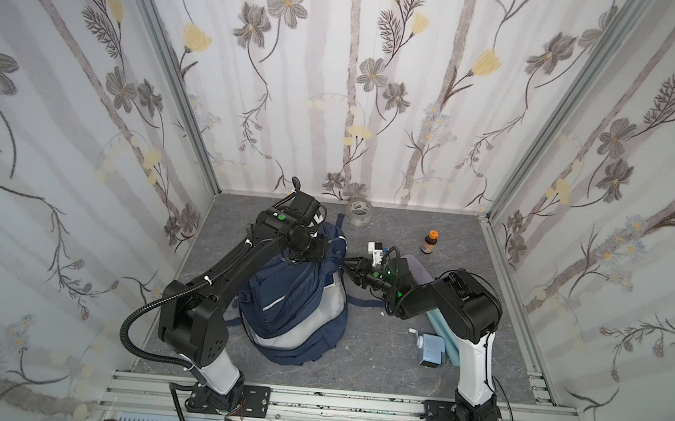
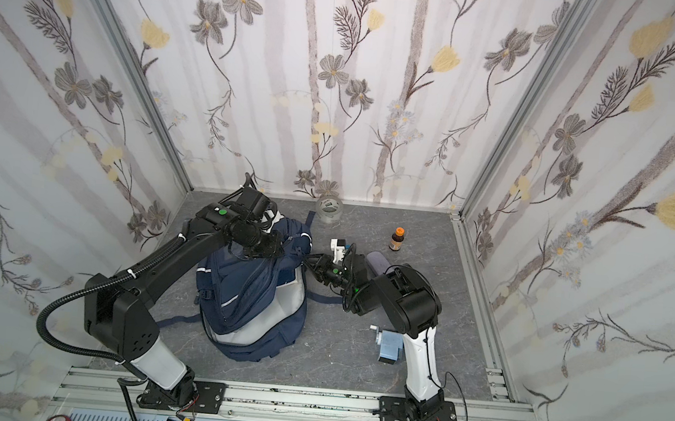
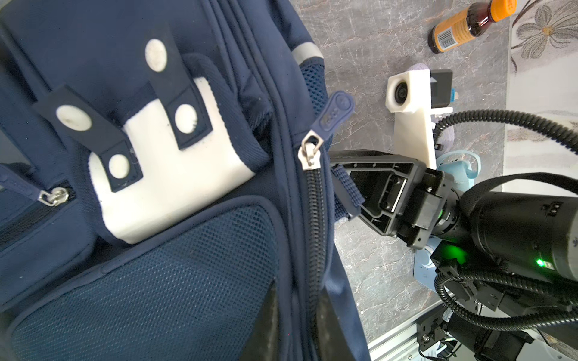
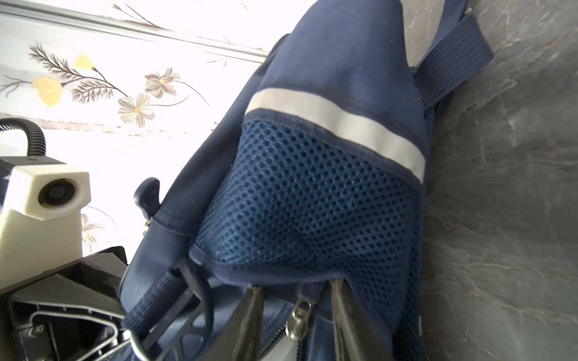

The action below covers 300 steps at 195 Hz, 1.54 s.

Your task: Pack the student bag

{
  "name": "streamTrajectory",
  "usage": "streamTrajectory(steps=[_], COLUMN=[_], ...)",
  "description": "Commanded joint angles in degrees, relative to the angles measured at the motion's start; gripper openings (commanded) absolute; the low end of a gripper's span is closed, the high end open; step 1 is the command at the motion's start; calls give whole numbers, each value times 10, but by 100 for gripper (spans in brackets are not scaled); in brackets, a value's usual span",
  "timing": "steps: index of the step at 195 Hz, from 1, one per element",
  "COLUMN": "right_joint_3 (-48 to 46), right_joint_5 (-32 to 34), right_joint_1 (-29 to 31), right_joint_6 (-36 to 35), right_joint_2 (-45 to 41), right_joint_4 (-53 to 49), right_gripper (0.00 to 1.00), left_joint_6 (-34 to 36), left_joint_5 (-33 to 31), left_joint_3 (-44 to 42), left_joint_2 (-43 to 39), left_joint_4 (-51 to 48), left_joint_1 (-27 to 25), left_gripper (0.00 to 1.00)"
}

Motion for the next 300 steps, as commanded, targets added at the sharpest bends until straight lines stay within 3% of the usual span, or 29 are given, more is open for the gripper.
streamTrajectory(steps=[1, 76, 138, 165, 218, 300], right_joint_3=[17, 7, 32, 48, 24, -48], right_joint_5=[21, 26, 10, 0, -14, -27], right_joint_1=[1, 14, 15, 14, 10, 7], right_joint_6=[9, -17, -23, -18, -13, -12], right_joint_2=[3, -19, -10, -4, -25, -67], right_joint_4=[9, -69, -103, -98, -80, -52], right_gripper=[37, 24, 29, 19, 6, 1], left_joint_6=[-8, -11, -20, -21, -43, -117], left_joint_5=[34, 30, 30, 29, -14, -81], left_joint_3=[3, 2, 3, 4, 2, -22], left_joint_2=[-9, -9, -5, -5, 8, 28], left_joint_4=[20, 20, 25, 25, 23, 54], left_joint_1=[-4, -5, -7, -9, -9, -15], left_gripper=[0, 0, 0, 0, 0, 0])
